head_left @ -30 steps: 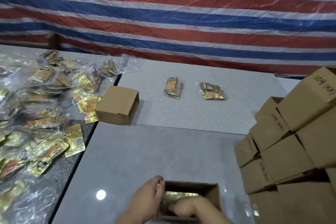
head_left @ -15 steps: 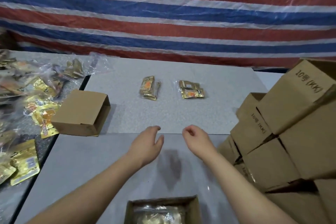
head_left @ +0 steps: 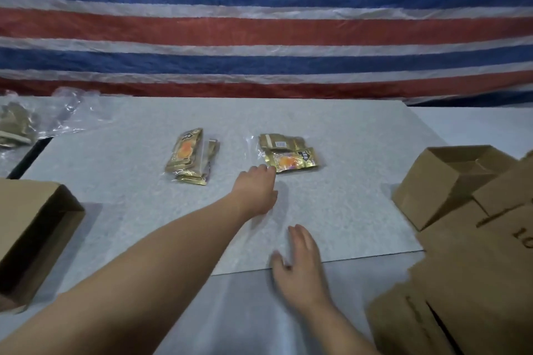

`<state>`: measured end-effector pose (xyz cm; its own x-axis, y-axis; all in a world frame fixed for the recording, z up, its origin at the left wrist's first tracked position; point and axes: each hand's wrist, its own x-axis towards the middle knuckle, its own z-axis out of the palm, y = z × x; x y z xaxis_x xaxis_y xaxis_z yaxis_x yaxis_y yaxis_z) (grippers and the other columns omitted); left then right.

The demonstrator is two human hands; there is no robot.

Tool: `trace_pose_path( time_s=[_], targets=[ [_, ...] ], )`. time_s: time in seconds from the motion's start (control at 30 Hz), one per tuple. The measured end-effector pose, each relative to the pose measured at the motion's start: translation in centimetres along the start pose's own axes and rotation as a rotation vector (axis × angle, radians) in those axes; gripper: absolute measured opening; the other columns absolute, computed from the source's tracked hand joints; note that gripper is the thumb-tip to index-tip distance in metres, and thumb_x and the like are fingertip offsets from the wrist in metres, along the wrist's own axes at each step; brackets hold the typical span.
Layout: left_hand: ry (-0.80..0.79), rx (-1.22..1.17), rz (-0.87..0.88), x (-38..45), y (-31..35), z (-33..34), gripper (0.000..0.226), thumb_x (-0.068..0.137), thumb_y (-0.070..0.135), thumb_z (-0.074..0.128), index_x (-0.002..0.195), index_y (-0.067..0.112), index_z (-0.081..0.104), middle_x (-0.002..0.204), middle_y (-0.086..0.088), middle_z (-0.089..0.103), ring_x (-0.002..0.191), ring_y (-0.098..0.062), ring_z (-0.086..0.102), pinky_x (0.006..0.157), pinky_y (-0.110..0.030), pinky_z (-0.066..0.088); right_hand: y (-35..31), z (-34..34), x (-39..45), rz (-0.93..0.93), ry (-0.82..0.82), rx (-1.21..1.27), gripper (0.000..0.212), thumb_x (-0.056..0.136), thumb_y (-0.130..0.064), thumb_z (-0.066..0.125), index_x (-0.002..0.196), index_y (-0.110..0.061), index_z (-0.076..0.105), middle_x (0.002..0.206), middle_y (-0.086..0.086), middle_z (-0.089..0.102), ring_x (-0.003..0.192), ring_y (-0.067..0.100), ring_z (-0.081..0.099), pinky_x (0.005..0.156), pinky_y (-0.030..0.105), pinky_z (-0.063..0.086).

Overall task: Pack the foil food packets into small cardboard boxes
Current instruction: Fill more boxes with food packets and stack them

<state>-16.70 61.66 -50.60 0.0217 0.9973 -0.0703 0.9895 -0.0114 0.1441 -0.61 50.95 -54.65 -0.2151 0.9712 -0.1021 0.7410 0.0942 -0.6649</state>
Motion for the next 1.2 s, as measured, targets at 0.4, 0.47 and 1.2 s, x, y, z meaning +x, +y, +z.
trace_pose_path(
  time_s=[0.4,0.47,1.2],
  targets=[
    [-0.006,0.108,-0.036,9.4,2.3,3.1,0.060,0.088,0.025,0.059,0.141,0.007,0.039,0.138,-0.016,0.043,0.125,-0.032,0.043,0.102,-0.043,0.040,2.4,2.0,1.2,-0.048,0.149,0.032,0.057,0.094,-0.028,0.064,0.144,-0.008,0.048,0.152,0.002,0.042,0.143,0.014,0.033,0.113,0.011,0.014],
    [-0.042,0.125,-0.049,7.2,1.9,2.6,0.046,0.087,0.012,0.060,0.132,0.009,0.049,0.129,-0.014,0.048,0.116,-0.029,0.050,0.091,-0.037,0.046,1.7,1.7,1.0,-0.047,0.136,0.010,0.055,0.095,-0.028,0.061,0.145,-0.008,0.047,0.153,0.002,0.040,0.144,0.014,0.032,0.113,0.011,0.013],
    [0.081,-1.244,-0.027,-29.9,5.2,-24.0,0.020,0.097,0.049,0.048,0.090,0.040,0.064,0.083,0.022,0.069,0.074,0.010,0.062,0.065,-0.011,0.048,-20.5,-15.7,-15.2,0.292,-0.236,1.672,0.073,0.076,-0.063,0.061,0.117,-0.003,0.071,0.121,0.026,0.067,0.105,0.042,0.068,0.072,0.051,0.060]
  ],
)
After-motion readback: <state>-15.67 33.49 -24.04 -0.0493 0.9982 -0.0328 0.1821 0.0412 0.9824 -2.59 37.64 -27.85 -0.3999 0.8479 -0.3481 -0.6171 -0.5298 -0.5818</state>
